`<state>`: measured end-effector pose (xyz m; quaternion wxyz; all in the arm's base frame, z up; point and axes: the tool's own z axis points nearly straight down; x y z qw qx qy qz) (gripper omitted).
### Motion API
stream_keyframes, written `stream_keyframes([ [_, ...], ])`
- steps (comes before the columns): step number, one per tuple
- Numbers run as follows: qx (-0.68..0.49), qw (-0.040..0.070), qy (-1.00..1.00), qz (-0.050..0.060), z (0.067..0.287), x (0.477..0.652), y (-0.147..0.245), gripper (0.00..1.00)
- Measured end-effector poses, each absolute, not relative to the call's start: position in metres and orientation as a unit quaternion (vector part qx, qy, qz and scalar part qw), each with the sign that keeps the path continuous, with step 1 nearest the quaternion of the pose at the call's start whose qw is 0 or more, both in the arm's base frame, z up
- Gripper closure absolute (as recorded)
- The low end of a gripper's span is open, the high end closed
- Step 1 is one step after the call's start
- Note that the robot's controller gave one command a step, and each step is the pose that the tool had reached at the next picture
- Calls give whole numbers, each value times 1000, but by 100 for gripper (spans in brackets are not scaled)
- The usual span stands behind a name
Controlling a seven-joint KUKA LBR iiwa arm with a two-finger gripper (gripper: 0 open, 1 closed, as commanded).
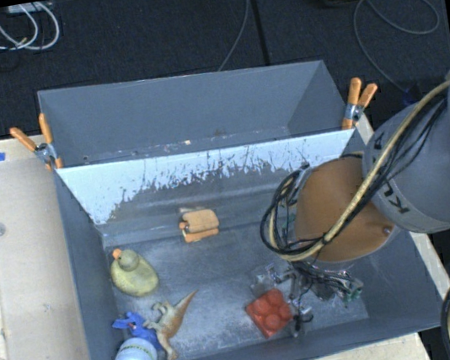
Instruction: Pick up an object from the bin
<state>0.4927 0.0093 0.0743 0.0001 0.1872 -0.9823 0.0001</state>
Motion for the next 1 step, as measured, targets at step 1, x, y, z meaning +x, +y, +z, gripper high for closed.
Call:
stream_keyframes([
  [1,188,0,-982,0,74,493,9,100],
])
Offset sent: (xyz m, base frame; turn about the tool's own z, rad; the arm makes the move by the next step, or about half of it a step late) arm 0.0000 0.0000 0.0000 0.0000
